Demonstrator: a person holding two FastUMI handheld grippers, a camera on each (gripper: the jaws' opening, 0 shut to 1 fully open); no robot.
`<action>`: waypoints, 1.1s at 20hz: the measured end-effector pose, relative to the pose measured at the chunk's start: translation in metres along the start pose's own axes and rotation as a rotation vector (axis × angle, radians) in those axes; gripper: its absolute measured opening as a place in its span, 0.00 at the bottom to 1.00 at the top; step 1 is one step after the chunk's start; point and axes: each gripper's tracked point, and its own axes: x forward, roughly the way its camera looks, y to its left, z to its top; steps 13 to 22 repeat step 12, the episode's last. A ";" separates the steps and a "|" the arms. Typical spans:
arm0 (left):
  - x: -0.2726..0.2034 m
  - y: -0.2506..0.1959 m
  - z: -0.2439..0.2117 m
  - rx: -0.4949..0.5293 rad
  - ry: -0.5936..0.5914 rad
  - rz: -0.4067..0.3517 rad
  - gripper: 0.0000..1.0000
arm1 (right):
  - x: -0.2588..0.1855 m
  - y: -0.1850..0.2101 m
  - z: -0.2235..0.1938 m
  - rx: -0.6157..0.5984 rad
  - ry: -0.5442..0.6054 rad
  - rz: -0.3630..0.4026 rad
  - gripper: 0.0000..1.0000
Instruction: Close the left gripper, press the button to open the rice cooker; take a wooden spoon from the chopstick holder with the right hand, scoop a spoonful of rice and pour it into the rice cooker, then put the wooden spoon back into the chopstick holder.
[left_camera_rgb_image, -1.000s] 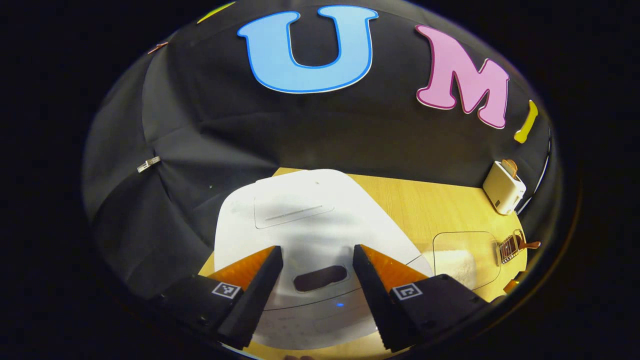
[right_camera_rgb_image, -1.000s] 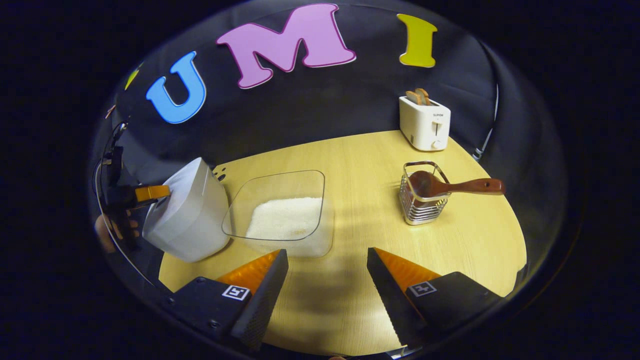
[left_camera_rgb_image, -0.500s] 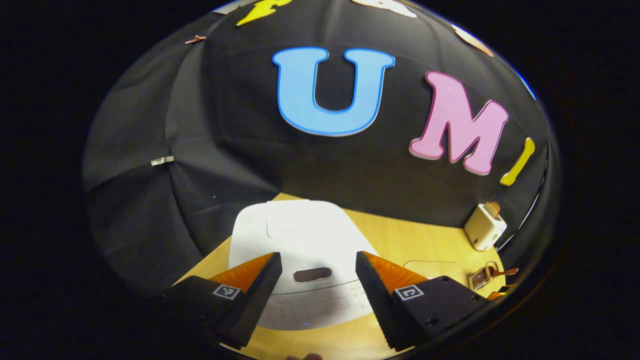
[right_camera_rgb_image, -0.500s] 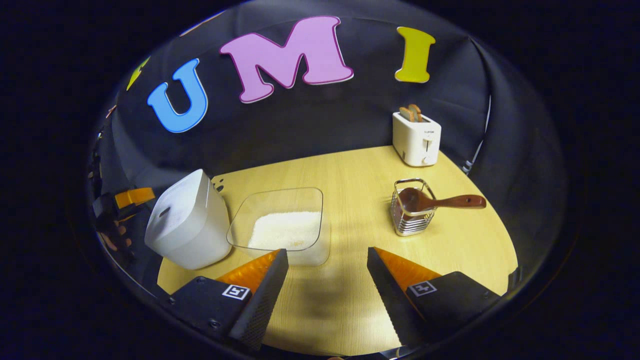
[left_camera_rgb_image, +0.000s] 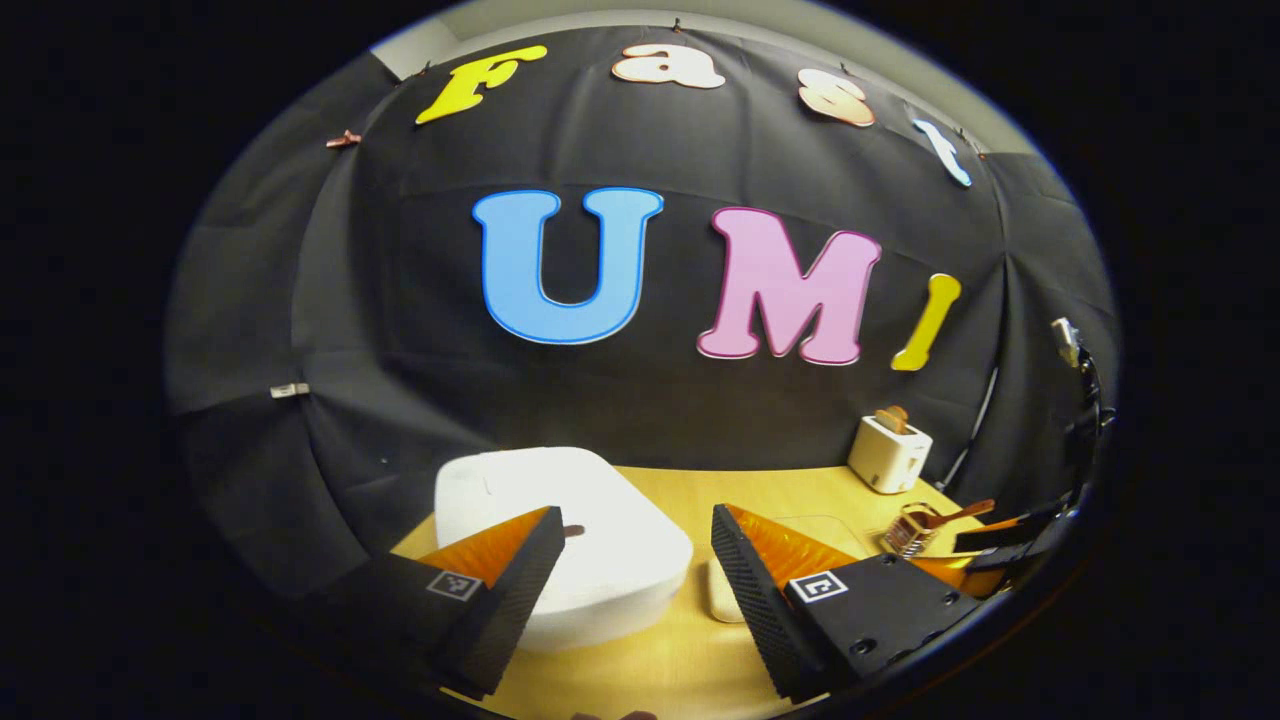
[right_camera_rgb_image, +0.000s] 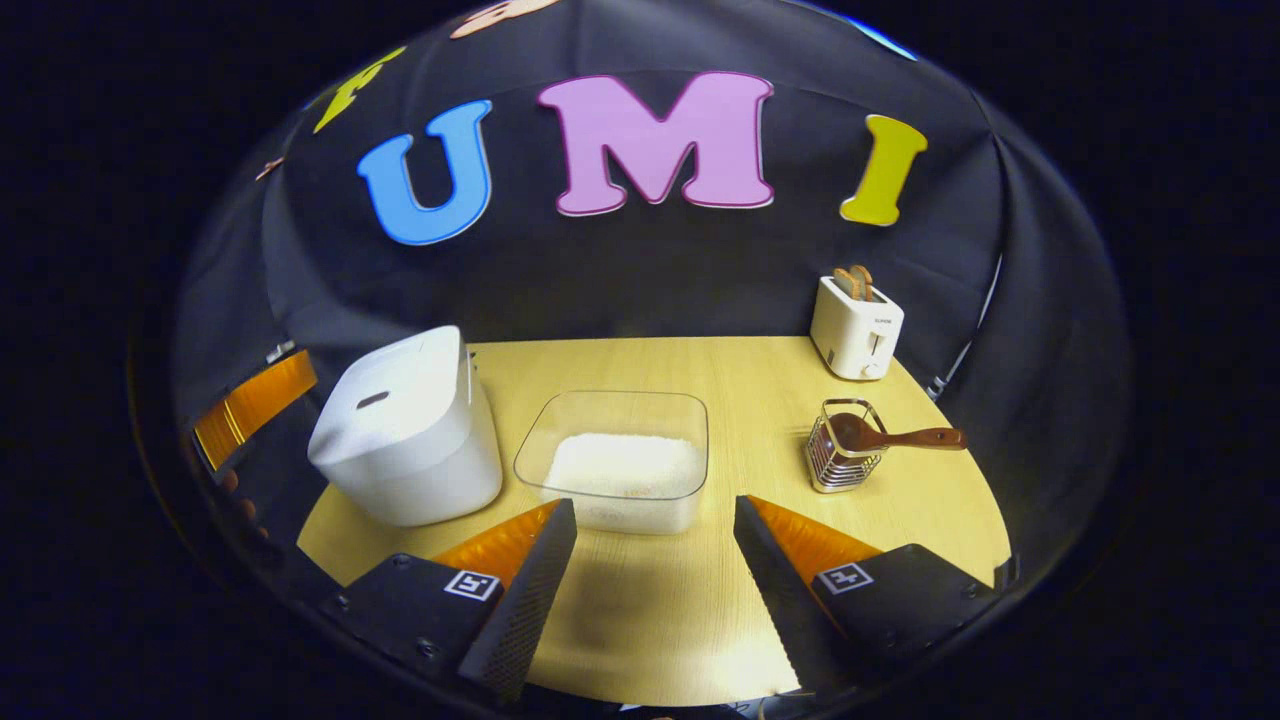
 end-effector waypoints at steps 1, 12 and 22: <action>-0.005 -0.003 -0.004 -0.019 0.007 -0.016 0.95 | -0.005 0.004 -0.003 -0.007 0.007 0.004 0.99; -0.053 -0.024 -0.012 -0.063 0.044 0.021 0.96 | -0.049 -0.003 0.012 0.057 -0.120 0.072 0.98; -0.053 -0.024 -0.012 -0.063 0.044 0.021 0.96 | -0.049 -0.003 0.012 0.057 -0.120 0.072 0.98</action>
